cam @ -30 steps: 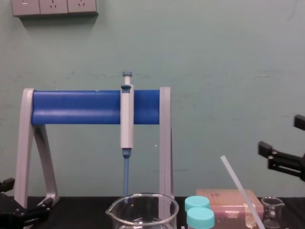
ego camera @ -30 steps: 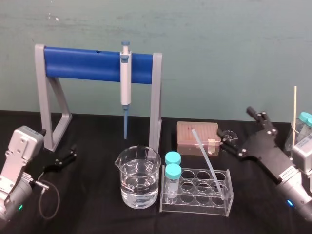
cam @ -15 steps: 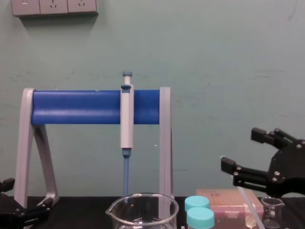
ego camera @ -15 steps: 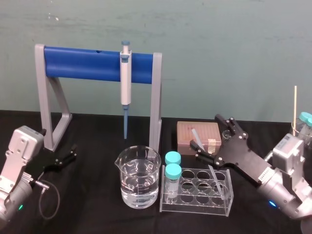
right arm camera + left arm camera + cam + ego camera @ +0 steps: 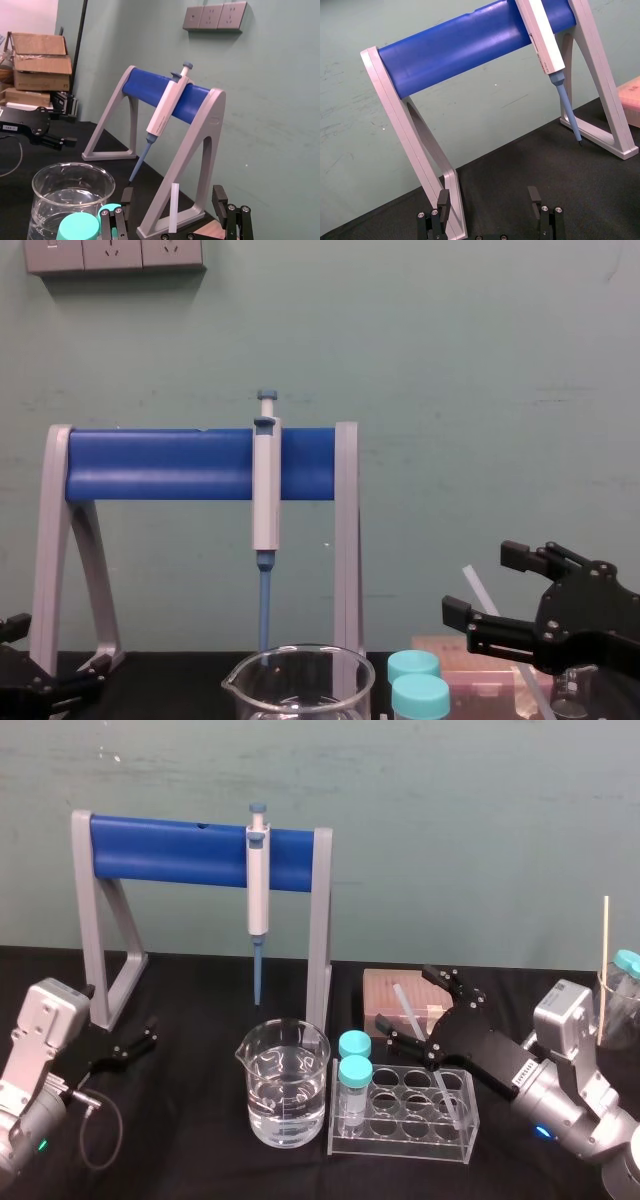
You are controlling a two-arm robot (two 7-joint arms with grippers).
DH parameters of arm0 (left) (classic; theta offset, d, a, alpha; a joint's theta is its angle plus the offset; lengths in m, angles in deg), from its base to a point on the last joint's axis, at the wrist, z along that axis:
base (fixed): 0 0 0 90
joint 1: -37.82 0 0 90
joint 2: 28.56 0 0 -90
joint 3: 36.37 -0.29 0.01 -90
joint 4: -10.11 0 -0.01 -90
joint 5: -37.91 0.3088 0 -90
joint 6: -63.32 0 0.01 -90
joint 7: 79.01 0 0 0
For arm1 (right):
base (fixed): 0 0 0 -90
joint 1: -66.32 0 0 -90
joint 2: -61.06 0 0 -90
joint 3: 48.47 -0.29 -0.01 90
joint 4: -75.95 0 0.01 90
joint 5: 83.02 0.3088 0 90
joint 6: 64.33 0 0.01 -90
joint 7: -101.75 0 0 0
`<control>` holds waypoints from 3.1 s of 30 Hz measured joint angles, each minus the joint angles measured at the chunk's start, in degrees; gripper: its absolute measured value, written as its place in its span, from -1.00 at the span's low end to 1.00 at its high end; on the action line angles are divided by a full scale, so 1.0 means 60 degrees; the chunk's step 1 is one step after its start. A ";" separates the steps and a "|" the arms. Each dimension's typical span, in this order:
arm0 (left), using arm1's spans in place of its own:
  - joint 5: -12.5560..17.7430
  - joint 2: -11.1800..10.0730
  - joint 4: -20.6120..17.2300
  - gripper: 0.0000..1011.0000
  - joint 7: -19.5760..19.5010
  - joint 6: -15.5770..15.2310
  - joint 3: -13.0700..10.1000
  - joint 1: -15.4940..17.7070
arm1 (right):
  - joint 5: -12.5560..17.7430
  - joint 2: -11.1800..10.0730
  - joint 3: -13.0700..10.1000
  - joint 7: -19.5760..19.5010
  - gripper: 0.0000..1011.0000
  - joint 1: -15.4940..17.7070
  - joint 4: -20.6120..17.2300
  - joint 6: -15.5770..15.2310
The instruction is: Pick up the stirring rod with one hand, then place it down.
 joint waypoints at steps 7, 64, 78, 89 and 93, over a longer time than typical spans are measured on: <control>0.0000 0.0000 0.0000 0.98 0.0000 0.0000 0.0000 0.0000 | 0.0233 0.0192 -0.0121 0.0315 0.98 -0.0137 0.0285 -0.0314; -0.0001 0.0000 0.0000 0.98 0.0000 0.0001 0.0000 0.0000 | 0.0558 0.0595 -0.0513 0.1184 0.08 -0.0302 0.0809 -0.1248; 0.0000 0.0000 0.0000 0.98 0.0000 0.0000 0.0000 0.0000 | 0.0558 0.0595 -0.0511 0.1180 -0.81 -0.0302 0.0809 -0.1248; 0.0000 0.0000 0.0000 0.98 0.0000 0.0000 0.0000 0.0000 | 0.0558 0.0594 -0.0511 0.1175 -0.85 -0.0302 0.0809 -0.1248; 0.0000 0.0000 0.0000 0.98 0.0000 0.0000 0.0000 0.0000 | 0.0558 0.0595 -0.0511 0.1175 -0.85 -0.0302 0.0809 -0.1248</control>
